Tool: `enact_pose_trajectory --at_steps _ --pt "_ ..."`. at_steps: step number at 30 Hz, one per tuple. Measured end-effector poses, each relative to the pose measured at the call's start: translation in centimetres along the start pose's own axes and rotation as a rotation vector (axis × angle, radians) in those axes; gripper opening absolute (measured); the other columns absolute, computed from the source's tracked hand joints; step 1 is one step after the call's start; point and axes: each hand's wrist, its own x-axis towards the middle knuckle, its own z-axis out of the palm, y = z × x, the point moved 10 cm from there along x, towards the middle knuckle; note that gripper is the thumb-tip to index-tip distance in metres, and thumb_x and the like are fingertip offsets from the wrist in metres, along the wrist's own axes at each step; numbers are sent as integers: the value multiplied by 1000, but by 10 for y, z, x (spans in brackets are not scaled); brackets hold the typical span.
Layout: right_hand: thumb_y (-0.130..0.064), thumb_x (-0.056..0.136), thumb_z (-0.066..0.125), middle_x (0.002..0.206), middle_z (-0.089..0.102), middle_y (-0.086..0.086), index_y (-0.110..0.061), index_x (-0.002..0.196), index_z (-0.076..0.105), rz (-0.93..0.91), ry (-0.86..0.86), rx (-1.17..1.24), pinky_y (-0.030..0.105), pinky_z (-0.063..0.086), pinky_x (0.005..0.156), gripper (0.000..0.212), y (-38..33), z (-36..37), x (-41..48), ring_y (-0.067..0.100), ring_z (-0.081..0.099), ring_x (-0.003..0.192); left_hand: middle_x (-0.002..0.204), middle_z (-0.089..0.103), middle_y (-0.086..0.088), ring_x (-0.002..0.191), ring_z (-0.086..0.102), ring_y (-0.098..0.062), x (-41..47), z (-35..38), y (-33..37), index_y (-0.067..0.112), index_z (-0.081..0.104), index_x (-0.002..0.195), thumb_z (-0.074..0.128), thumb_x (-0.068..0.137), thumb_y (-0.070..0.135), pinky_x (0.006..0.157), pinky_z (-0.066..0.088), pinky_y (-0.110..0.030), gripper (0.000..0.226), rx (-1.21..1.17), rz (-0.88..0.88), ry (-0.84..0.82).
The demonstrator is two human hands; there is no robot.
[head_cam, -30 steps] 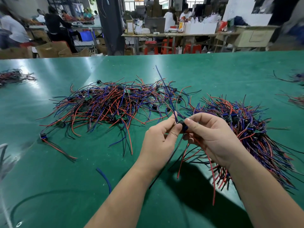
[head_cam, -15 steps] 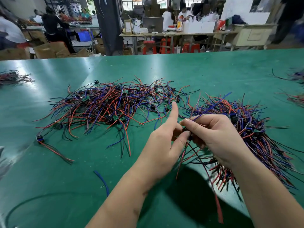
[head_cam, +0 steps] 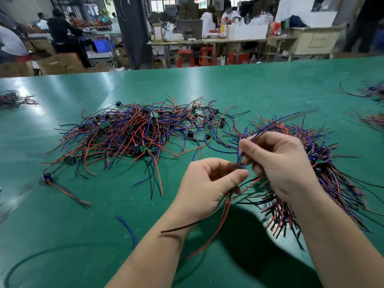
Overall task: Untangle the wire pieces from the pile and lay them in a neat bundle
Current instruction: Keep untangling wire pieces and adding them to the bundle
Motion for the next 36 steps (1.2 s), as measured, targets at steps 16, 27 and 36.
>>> enact_pose_trajectory --at_steps 16,27,36 --pt "-27 87 66 47 58 1 -17 58 67 19 329 273 11 26 35 31 -12 -60 5 8 40 31 75 55 1 69 44 -8 -22 29 -15 13 66 113 60 93 17 65 36 -18 22 332 -175 -462" --pt "-7 77 64 67 68 7 -6 105 64 243 -191 116 16 47 43 28 15 5 -1 12 61 49 71 68 -5 58 66 -11 -5 -10 32 20 70 68 93 43 29 57 54 -17 35 -569 44 -110" --pt "-28 55 76 70 68 6 -13 80 77 230 -305 334 18 48 56 29 15 43 -14 12 60 59 64 65 9 60 59 -3 -8 -28 39 15 58 74 77 59 2 63 50 -17 28 -174 292 249"
